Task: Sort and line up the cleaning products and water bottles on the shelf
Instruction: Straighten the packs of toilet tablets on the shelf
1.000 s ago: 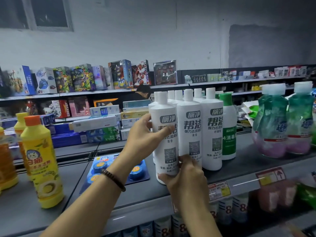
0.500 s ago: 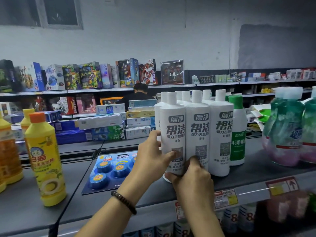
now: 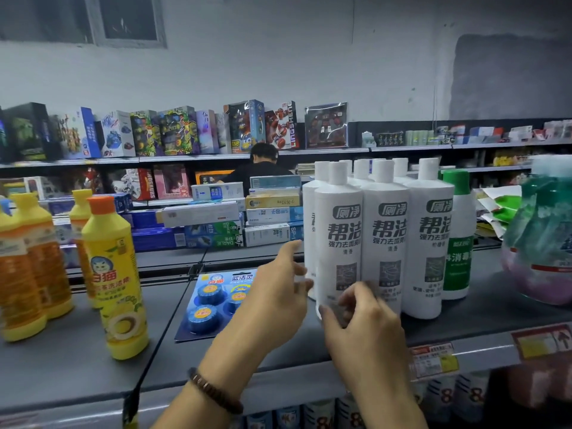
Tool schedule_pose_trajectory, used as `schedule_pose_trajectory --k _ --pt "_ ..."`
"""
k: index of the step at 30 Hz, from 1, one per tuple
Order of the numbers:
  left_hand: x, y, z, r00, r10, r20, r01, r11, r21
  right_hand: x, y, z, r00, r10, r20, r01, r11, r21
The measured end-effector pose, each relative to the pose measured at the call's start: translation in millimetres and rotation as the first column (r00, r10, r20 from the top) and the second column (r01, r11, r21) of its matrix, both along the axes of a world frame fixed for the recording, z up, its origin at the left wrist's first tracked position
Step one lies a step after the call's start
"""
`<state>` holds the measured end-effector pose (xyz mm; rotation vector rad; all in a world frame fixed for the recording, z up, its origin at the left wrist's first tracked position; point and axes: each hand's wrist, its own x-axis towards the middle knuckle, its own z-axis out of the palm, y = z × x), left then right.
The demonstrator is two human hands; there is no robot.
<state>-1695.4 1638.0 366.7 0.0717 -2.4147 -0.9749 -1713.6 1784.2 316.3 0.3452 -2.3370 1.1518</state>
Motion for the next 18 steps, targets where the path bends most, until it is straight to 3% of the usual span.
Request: schedule_pose_trajectory --k 8,13,18 --pt "146.6 -106.7 -27.9 0.951 0.309 0.005 -0.302 0.933 -0.197 56.7 -92.4 7.1 0.959 0.274 -0.075 -0.271 0.961 0.050" --pt "227.7 -204.2 -28.7 0.897 0.441 0.023 -0.433 0.890 -0.143 121.3 -195.9 1.7 0.825 0.565 0.007 -0.559 0.813 0.165" --pt "312.7 -293.0 -36.4 0.811 0.585 -0.013 -0.575 0.791 -0.209 182.3 -293.2 10.3 0.708 0.705 0.044 -0.692 0.679 0.245"
